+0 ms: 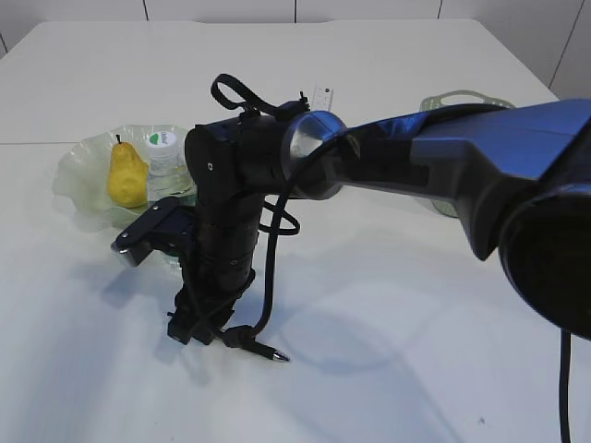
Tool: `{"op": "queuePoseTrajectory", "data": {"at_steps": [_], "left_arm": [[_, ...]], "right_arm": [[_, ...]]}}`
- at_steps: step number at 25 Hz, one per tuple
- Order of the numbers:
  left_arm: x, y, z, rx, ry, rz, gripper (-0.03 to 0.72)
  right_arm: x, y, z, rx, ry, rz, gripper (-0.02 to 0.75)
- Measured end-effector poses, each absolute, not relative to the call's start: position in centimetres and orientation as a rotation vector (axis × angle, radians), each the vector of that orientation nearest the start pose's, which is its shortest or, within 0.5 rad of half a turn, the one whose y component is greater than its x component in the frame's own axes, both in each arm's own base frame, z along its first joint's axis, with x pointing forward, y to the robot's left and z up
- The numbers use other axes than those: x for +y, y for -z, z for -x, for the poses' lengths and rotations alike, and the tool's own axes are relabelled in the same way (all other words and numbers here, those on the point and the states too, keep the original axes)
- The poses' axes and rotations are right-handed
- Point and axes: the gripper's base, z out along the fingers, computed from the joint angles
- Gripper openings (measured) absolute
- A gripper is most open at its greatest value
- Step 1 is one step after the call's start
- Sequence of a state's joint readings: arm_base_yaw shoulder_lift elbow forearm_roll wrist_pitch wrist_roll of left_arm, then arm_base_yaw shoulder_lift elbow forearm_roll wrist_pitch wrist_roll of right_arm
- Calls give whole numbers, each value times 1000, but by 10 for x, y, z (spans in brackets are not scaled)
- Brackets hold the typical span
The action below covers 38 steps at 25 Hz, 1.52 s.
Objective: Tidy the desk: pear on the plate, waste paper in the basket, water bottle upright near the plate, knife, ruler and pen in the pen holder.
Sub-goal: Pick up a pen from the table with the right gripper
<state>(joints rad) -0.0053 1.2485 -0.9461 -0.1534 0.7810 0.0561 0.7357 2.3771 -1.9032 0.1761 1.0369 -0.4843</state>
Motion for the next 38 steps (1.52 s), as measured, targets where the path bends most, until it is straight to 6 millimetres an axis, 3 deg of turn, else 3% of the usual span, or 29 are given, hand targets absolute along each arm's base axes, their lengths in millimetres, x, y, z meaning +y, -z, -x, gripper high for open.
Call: {"op": "queuePoseTrajectory", "data": {"at_steps": [20,22,28,38], "left_arm": [[-11,-295,-247,2558,160,20,352],[-11,-295,-247,2558,160,20,351],[-11,-296,-247,2556,160,21,351],[-11,-296,-247,2556,160,21,351]], "right_arm": [[336,-123,-351,2533,-253,1619,299],[336,-123,-351,2533,-253,1619,281],[335,-122,-351,2541,-253,1622,132],[330,-131,-345,2605,-260,1651,111]]}}
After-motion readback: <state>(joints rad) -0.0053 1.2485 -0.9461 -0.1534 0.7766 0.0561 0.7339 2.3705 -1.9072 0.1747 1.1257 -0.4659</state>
